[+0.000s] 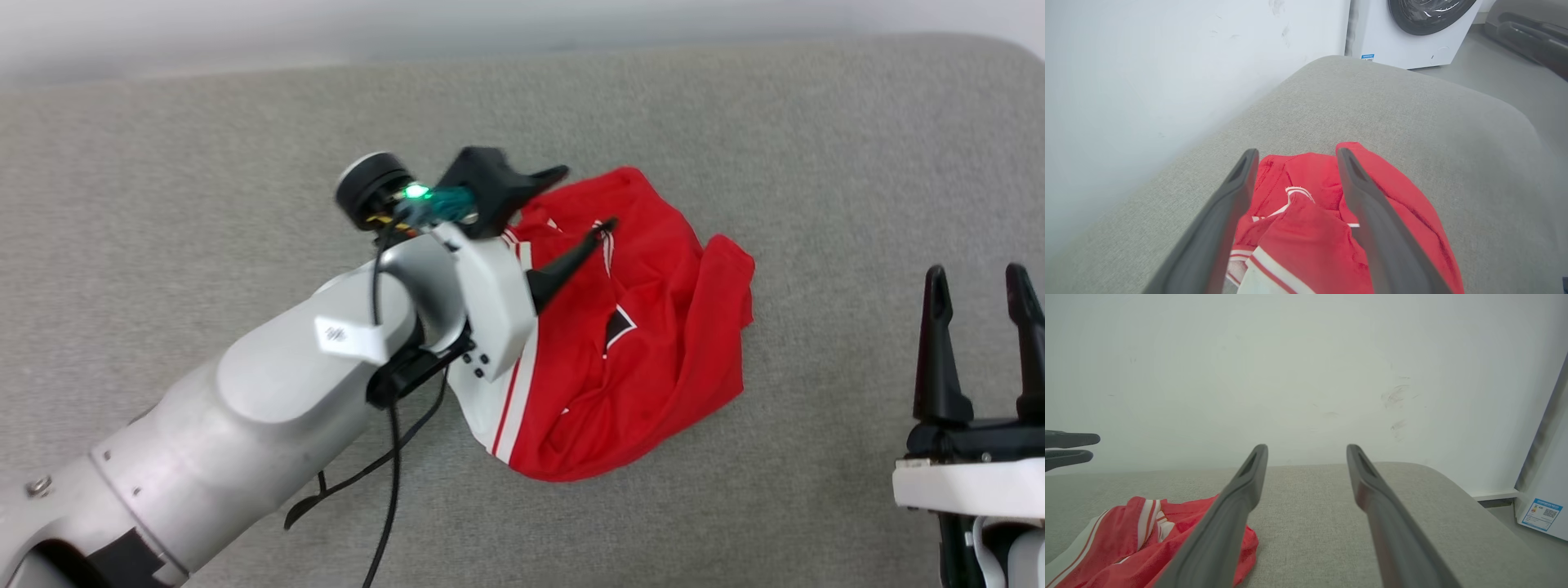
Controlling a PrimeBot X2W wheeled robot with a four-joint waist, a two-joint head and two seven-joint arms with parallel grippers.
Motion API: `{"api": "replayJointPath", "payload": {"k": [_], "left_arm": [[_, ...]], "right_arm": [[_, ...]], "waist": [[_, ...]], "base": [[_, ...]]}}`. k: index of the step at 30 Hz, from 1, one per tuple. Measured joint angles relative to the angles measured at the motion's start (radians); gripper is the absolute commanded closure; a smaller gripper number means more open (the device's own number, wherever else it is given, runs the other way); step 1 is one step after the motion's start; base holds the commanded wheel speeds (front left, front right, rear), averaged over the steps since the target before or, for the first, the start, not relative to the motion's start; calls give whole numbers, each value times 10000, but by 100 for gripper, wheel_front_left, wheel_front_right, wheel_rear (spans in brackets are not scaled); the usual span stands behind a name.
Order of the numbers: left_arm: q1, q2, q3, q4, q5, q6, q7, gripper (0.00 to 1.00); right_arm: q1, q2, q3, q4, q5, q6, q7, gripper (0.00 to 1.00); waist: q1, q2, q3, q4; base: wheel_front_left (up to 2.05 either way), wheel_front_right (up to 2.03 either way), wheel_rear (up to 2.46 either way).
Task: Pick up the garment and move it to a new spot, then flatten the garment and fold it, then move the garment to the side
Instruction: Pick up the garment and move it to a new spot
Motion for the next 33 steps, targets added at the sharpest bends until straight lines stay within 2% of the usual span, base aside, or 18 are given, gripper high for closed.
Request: {"api": "replayJointPath", "payload": {"k": [6, 11, 15, 19, 25, 30, 33], "left_arm": [[1003, 520, 698, 67, 222, 1267, -1802, 0], [2380, 805, 1691, -198, 219, 2383, -2339, 0], [3764, 926, 3363, -1045, 1001, 3239, -2370, 0], [5653, 744, 4882, -1732, 2054, 3737, -2378, 0], [7844, 96, 7056, -2652, 3400, 3889, -2380, 0], [9190, -604, 8381, -3009, 4454, 3628, -2380, 0], [9831, -1037, 8932, -3062, 5041, 3310, -2380, 0]], "right_arm": [[397, 0, -27, 96, -92, 0, 0, 0], [703, 2, -29, 224, -136, 0, 0, 0], [868, 4, 13, 322, -167, 0, 0, 0], [1076, 2, 15, 380, -182, 0, 0, 0], [1267, 2, 38, 437, -207, 0, 0, 0], [1407, 2, 119, 497, -201, 0, 0, 0], [1487, 0, 125, 556, -157, 0, 0, 0]], "waist": [[0, 0, -630, 329], [0, 0, -1066, 626], [-1, 0, -1396, 819], [0, 0, -1698, 991], [-1, 0, -2072, 1216], [-1, 0, -2289, 1313], [-1, 0, -2401, 1342]], "base": [[0, 0, 0], [0, 0, 0], [0, 0, 0], [0, 0, 0], [0, 0, 0], [0, 0, 0], [0, 0, 0]]}}
